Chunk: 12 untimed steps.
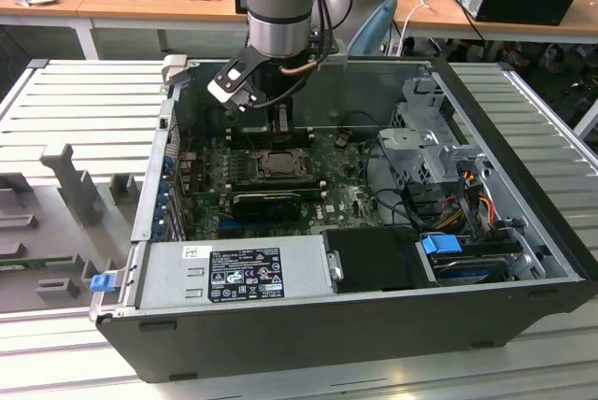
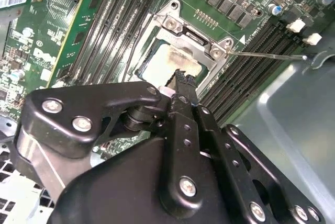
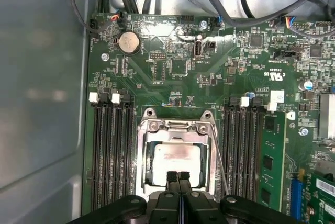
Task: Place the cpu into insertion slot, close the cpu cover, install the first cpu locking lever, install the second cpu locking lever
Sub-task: 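Install the first cpu locking lever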
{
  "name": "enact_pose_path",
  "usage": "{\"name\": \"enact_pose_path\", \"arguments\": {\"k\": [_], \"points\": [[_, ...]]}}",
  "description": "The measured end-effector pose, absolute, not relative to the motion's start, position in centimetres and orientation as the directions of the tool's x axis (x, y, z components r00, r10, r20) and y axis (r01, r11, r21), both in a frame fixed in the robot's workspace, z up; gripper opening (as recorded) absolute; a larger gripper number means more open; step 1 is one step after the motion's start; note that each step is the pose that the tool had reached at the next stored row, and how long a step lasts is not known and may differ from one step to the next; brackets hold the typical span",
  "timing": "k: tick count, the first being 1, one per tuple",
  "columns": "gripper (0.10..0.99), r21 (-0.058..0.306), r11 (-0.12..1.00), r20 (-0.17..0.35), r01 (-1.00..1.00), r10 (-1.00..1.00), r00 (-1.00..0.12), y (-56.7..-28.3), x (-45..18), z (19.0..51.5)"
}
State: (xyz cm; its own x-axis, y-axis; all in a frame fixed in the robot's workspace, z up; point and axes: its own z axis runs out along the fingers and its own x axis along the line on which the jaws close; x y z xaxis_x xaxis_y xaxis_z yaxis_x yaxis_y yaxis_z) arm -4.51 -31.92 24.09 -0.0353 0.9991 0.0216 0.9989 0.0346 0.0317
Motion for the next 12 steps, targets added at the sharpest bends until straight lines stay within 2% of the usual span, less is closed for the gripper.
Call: {"name": "enact_pose_path", "arguments": {"k": [4, 7, 12], "points": [[0.106, 0.032, 0.034, 0.022, 0.999, 0.999, -0.035, -31.9, -4.5, 25.1], [0.106, 0.031, 0.035, 0.022, 0.999, 0.999, -0.035, -31.9, -4.5, 27.5], [0.106, 0.031, 0.035, 0.022, 0.999, 0.999, -0.035, -31.9, -4.5, 29.3]]}}
